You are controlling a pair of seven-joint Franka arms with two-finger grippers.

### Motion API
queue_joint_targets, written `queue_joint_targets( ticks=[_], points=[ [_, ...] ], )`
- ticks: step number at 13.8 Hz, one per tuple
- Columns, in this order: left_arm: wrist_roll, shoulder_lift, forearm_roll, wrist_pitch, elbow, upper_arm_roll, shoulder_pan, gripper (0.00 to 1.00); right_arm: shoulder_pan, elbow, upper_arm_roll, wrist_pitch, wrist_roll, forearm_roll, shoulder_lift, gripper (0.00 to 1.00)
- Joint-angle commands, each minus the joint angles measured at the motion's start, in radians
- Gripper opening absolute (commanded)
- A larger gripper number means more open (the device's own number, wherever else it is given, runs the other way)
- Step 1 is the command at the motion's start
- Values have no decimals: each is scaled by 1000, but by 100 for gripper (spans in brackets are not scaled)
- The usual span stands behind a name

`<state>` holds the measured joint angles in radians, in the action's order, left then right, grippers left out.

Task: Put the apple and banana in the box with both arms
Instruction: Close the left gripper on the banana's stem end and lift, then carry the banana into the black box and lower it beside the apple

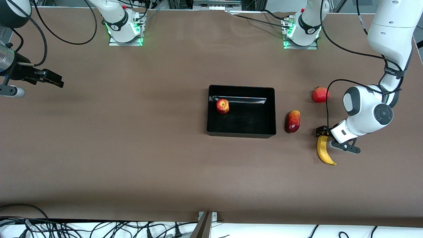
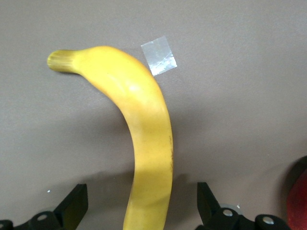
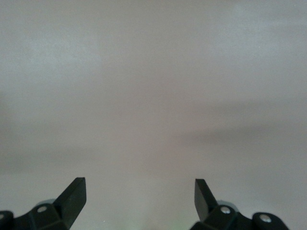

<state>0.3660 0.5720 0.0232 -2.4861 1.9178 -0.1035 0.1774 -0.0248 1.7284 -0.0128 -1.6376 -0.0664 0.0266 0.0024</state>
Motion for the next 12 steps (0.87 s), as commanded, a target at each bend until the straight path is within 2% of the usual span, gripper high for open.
queue_joint_targets(
  ticks=[1, 2, 3, 4, 8, 10, 12],
  points=[
    [17, -6, -3, -10, 15, 2, -10, 100, -14, -1, 13, 12, -7, 12, -7, 100],
    [22, -4, -5, -10, 18, 2, -12, 65, -14, 0, 13, 12, -7, 12, -6, 100],
    [45, -4, -17, -10, 26, 2, -13, 21, -14, 0, 13, 12, -7, 12, -5, 100],
    [54, -4, -35, -10, 27, 2, -15, 0, -14, 0, 13, 12, -7, 12, -7, 100],
    [70, -17, -42, -4, 27, 1, -21, 0, -14, 0, 13, 12, -7, 12, -6, 100],
    [176, -82, -40, 7, 23, -11, -29, 0, -14, 0, 13, 12, -7, 12, -7, 100],
    [269, -156, -23, 35, 23, -16, -84, 0, -14, 0, 13, 12, -7, 12, -7, 100]
  ],
)
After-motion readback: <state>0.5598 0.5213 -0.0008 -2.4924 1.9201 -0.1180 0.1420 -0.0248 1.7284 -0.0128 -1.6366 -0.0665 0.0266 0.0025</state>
